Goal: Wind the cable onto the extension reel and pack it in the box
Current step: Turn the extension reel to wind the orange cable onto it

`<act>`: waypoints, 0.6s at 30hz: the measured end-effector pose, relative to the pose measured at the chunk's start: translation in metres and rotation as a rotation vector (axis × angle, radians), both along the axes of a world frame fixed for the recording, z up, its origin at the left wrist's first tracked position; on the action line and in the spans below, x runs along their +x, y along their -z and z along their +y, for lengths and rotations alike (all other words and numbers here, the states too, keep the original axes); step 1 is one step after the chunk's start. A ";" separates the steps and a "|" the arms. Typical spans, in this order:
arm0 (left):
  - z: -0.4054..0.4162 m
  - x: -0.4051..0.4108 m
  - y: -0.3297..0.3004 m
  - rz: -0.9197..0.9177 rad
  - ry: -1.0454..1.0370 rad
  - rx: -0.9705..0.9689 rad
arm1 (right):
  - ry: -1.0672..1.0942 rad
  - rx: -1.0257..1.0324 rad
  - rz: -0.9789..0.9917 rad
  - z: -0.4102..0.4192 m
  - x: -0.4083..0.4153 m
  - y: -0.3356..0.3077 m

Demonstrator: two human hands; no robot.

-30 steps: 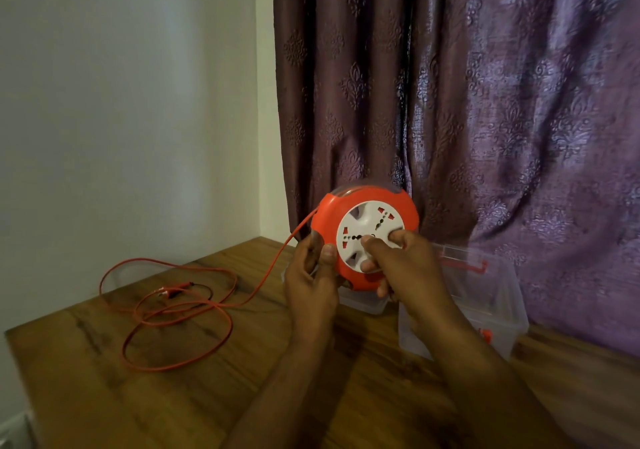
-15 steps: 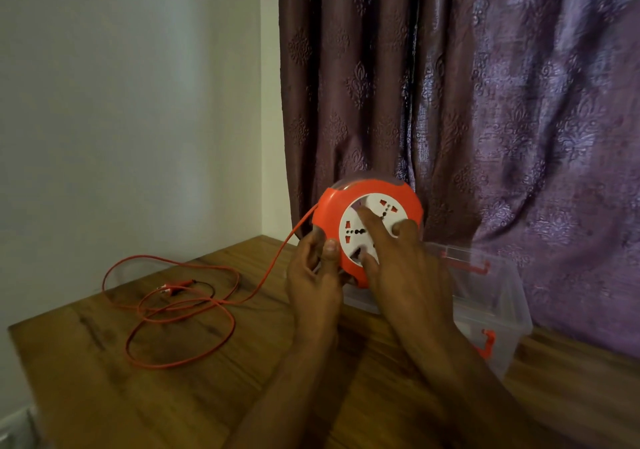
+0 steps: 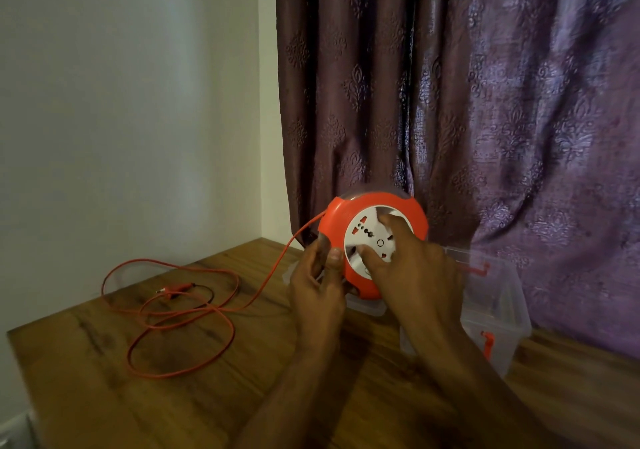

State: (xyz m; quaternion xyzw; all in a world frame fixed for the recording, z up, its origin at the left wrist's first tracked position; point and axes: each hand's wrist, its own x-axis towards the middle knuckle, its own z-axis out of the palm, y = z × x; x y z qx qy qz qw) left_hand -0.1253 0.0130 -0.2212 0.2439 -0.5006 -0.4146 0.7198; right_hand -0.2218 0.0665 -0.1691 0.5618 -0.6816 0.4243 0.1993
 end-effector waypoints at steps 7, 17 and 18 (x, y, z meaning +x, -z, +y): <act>0.001 0.001 0.003 -0.011 -0.006 0.012 | -0.051 0.030 -0.211 -0.004 -0.003 -0.001; -0.001 0.003 0.003 -0.012 -0.015 -0.007 | -0.213 0.057 -0.477 -0.006 0.001 -0.005; -0.001 0.004 0.003 -0.010 -0.013 -0.011 | -0.271 0.077 -0.553 -0.006 0.002 -0.006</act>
